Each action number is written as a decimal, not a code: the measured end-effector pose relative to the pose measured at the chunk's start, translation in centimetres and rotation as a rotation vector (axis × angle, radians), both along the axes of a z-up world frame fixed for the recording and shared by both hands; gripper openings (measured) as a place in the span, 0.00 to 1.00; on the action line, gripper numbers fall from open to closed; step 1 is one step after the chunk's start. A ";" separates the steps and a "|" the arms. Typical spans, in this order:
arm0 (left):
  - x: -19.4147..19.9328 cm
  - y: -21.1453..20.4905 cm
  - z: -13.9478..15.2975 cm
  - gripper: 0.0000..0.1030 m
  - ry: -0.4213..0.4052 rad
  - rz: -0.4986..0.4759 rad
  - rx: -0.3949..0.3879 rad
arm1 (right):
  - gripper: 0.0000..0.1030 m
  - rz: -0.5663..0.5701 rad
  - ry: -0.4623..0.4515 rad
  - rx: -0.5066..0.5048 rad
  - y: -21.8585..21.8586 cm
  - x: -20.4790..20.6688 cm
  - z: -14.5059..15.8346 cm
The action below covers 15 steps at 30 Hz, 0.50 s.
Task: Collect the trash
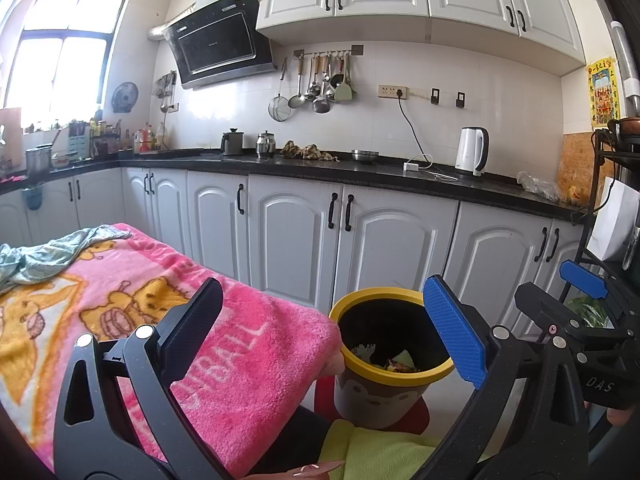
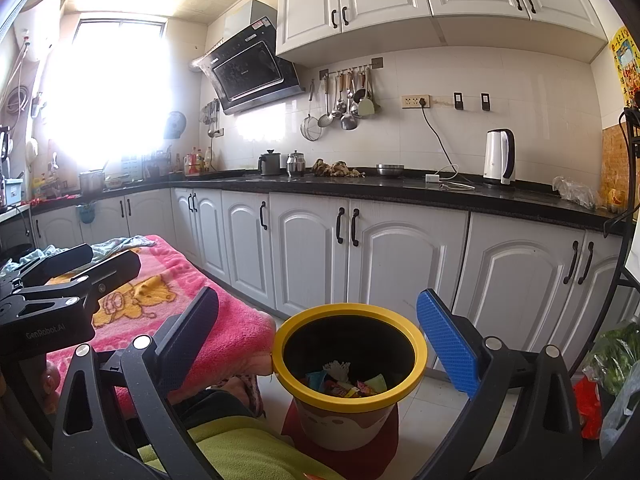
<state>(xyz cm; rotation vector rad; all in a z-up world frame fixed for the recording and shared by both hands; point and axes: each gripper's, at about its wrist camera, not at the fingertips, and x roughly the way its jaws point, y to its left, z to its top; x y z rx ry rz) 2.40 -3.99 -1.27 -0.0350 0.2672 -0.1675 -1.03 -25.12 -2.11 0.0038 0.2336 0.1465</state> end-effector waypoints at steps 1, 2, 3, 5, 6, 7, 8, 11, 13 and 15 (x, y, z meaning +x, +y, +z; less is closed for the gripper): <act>0.0 0.1 0.0 0.90 0.001 0.000 0.000 | 0.94 0.000 0.000 0.000 0.0 0.0 0.0; 0.0 0.0 0.0 0.90 0.001 -0.001 0.001 | 0.94 -0.001 0.000 0.000 0.0 0.0 0.0; 0.0 0.0 0.0 0.90 0.000 0.000 0.001 | 0.94 0.000 0.000 0.000 0.0 0.0 0.0; 0.0 0.0 0.0 0.90 0.000 -0.001 0.000 | 0.94 -0.001 0.000 0.000 0.0 0.0 0.0; -0.1 0.1 0.0 0.90 -0.001 -0.001 0.001 | 0.94 0.000 0.000 0.000 0.0 0.0 0.0; 0.0 0.0 0.0 0.90 -0.001 -0.001 0.001 | 0.94 0.000 -0.001 0.000 0.0 0.0 0.0; 0.0 0.0 0.0 0.90 0.000 -0.001 0.000 | 0.94 0.001 -0.001 -0.001 0.1 0.0 0.0; 0.0 -0.1 0.0 0.90 0.000 0.000 0.001 | 0.94 0.000 0.000 0.000 0.0 0.0 0.0; 0.0 -0.1 0.0 0.90 -0.001 -0.001 0.000 | 0.94 -0.001 0.000 0.000 0.0 0.0 0.0; -0.1 0.0 0.0 0.90 -0.002 0.004 0.003 | 0.94 0.000 0.000 -0.001 0.1 0.0 0.0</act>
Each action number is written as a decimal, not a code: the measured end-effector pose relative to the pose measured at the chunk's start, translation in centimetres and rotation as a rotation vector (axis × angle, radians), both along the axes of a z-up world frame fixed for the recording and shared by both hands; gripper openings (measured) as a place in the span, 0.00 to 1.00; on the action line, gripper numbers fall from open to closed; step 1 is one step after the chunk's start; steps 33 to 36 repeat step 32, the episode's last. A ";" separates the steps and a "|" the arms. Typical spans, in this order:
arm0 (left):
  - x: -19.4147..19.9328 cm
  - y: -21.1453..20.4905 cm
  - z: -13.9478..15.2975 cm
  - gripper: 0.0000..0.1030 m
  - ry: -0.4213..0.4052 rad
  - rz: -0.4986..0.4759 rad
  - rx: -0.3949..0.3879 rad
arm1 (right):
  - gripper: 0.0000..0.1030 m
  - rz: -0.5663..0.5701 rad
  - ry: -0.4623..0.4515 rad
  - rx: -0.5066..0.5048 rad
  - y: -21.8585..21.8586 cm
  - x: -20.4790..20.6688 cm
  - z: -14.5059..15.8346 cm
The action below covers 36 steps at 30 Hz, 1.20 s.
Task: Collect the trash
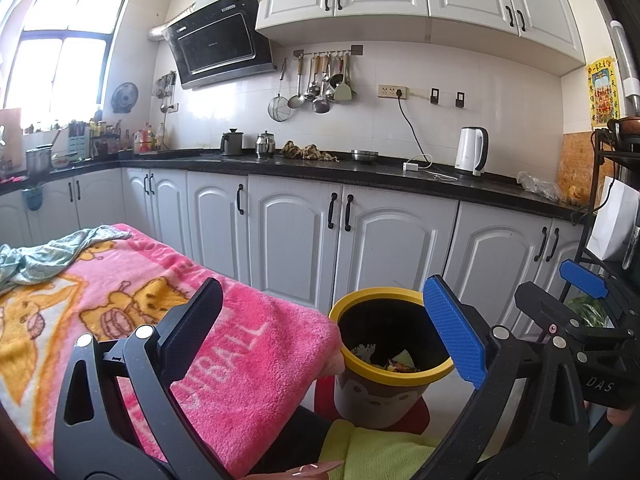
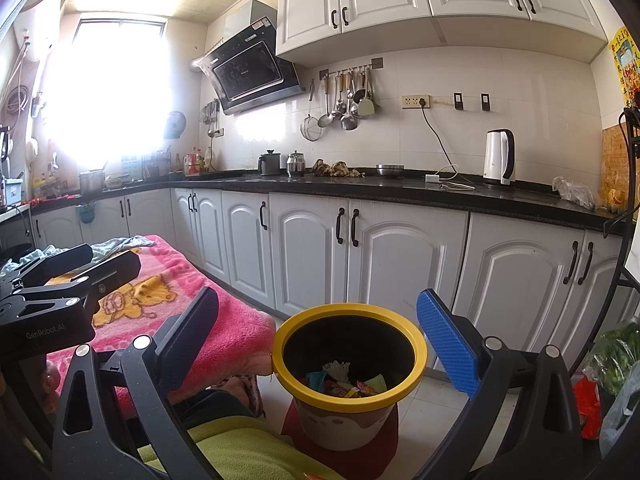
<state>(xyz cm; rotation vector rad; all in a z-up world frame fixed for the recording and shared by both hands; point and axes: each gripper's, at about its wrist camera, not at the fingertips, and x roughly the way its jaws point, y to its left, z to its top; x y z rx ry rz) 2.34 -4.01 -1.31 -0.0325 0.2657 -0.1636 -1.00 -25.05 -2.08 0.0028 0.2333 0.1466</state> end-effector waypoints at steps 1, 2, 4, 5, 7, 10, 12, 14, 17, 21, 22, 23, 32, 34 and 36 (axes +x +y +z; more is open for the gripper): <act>0.0 0.0 0.1 0.90 -0.001 0.002 0.000 | 0.94 0.000 0.000 0.000 -0.1 0.0 0.0; 0.0 0.2 0.1 0.90 -0.001 0.002 -0.001 | 0.94 0.000 0.000 0.000 -0.1 0.0 0.0; 0.1 0.3 0.1 0.90 0.002 0.002 0.000 | 0.94 0.000 0.000 0.000 0.0 0.0 0.0; 0.1 0.3 0.1 0.90 0.003 0.002 0.001 | 0.94 -0.001 0.000 0.000 -0.1 0.0 0.0; 0.1 0.4 0.2 0.90 0.008 0.002 0.003 | 0.94 -0.001 0.000 0.001 -0.1 0.0 0.0; 0.3 0.5 0.3 0.90 0.015 0.002 0.000 | 0.94 0.001 0.001 0.001 0.0 0.0 0.0; 0.4 0.4 0.3 0.90 0.017 0.006 0.008 | 0.94 0.000 0.000 0.001 -0.1 0.0 0.0; 0.4 0.3 0.3 0.90 0.023 0.007 0.006 | 0.94 0.001 0.001 0.000 0.0 0.0 0.0; 0.6 0.1 0.1 0.90 0.034 0.012 0.009 | 0.94 0.002 0.000 -0.001 -0.1 0.0 0.0; 1.1 0.9 0.0 0.90 0.072 0.025 -0.025 | 0.94 0.026 0.009 -0.016 0.5 0.4 0.2; 1.2 1.5 0.2 0.90 0.078 0.040 -0.040 | 0.94 0.038 0.009 -0.023 0.7 0.7 0.4; 1.2 2.3 0.3 0.90 0.084 0.059 -0.058 | 0.94 0.048 0.008 -0.026 0.9 0.9 0.6; -1.8 25.2 -0.5 0.90 0.260 0.681 -0.240 | 0.94 0.621 0.189 -0.080 21.2 7.4 3.7; -1.8 25.2 -0.5 0.90 0.260 0.681 -0.240 | 0.94 0.621 0.189 -0.080 21.2 7.4 3.7; -1.8 25.2 -0.5 0.90 0.260 0.681 -0.240 | 0.94 0.621 0.189 -0.080 21.2 7.4 3.7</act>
